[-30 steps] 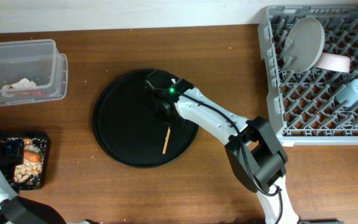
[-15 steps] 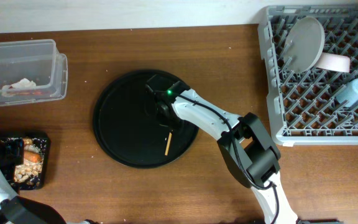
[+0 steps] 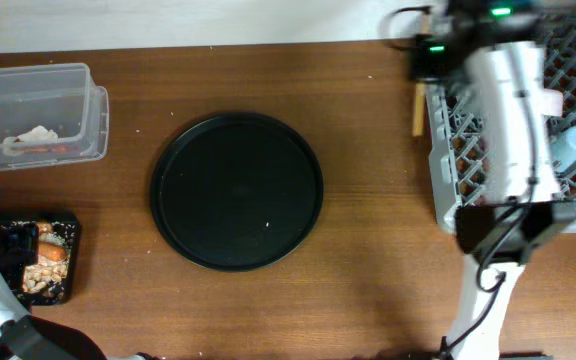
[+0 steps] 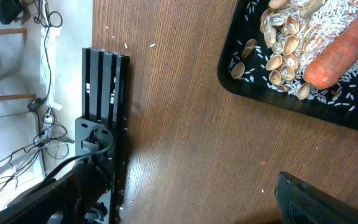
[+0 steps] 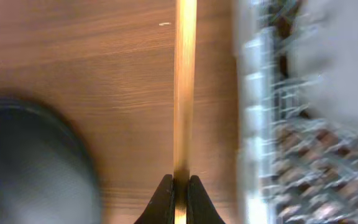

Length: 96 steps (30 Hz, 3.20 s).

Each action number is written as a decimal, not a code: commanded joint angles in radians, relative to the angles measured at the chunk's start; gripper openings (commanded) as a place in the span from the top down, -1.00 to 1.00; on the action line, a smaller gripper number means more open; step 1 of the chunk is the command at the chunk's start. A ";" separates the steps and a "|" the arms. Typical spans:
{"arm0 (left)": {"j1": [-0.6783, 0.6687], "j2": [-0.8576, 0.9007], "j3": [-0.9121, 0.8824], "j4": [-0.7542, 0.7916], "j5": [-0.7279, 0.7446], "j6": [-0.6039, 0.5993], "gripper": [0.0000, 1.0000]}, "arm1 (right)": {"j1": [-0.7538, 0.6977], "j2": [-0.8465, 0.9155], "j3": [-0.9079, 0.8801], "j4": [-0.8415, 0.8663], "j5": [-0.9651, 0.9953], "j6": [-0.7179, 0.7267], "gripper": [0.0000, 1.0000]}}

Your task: Sort waste into correct bins and load items into the dishwasher rack

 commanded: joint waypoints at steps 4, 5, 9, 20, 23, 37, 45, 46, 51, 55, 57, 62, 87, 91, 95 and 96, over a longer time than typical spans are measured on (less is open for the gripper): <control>0.002 -0.014 0.002 -0.001 -0.007 -0.016 -0.98 | -0.225 0.085 0.005 0.064 -0.197 -0.356 0.90; 0.002 -0.014 0.002 -0.001 -0.007 -0.016 -0.98 | -0.233 0.105 0.005 0.073 -0.193 -0.356 0.89; 0.002 -0.014 0.002 -0.001 -0.007 -0.016 -0.98 | -0.234 0.190 0.005 0.081 -0.185 -0.356 0.85; 0.002 -0.014 0.002 -0.001 -0.007 -0.016 -0.98 | -0.234 0.060 0.006 -0.055 -0.209 -0.085 -0.88; 0.002 -0.014 0.002 -0.002 -0.007 -0.016 -0.98 | -0.234 -0.090 0.004 -0.192 -0.282 -0.081 -0.88; 0.002 -0.014 0.002 -0.001 -0.007 -0.016 -0.99 | -0.129 -1.138 -1.226 -0.040 -0.173 -0.063 -0.97; 0.002 -0.014 0.002 -0.002 -0.007 -0.016 -0.99 | -0.129 -1.137 -1.253 -0.037 -0.167 -0.060 -0.97; 0.002 -0.014 0.002 -0.001 -0.007 -0.016 -0.98 | -0.129 -1.117 -1.253 -0.037 -0.167 -0.060 -0.97; 0.002 -0.014 0.002 -0.001 -0.007 -0.016 -0.98 | -0.129 -1.035 -1.254 -0.035 -0.167 -0.060 -0.97; 0.002 -0.014 0.002 -0.001 -0.007 -0.016 -0.98 | -0.129 -1.112 -1.258 -0.012 -0.126 -0.063 -0.97; 0.002 -0.014 0.002 -0.001 -0.007 -0.016 -0.98 | -0.129 -1.234 -1.318 0.114 -0.197 -0.064 -0.97; 0.002 -0.014 0.002 -0.001 -0.007 -0.016 -0.98 | -0.129 -1.619 -1.737 0.555 -0.392 -0.064 -0.97; 0.002 -0.014 0.002 -0.001 -0.007 -0.016 -0.98 | 0.052 -2.224 -2.575 1.427 0.121 -0.053 -0.97; 0.002 -0.014 0.002 -0.001 -0.007 -0.016 -0.98 | 0.051 -2.224 -2.575 1.427 0.123 -0.116 -0.97; 0.002 -0.014 0.002 -0.001 -0.007 -0.016 -0.98 | 0.051 -2.224 -2.575 1.427 0.123 -0.117 -0.97; 0.002 -0.014 0.002 -0.001 -0.007 -0.016 -0.98 | 0.051 -2.224 -2.575 1.427 0.124 -0.116 -0.97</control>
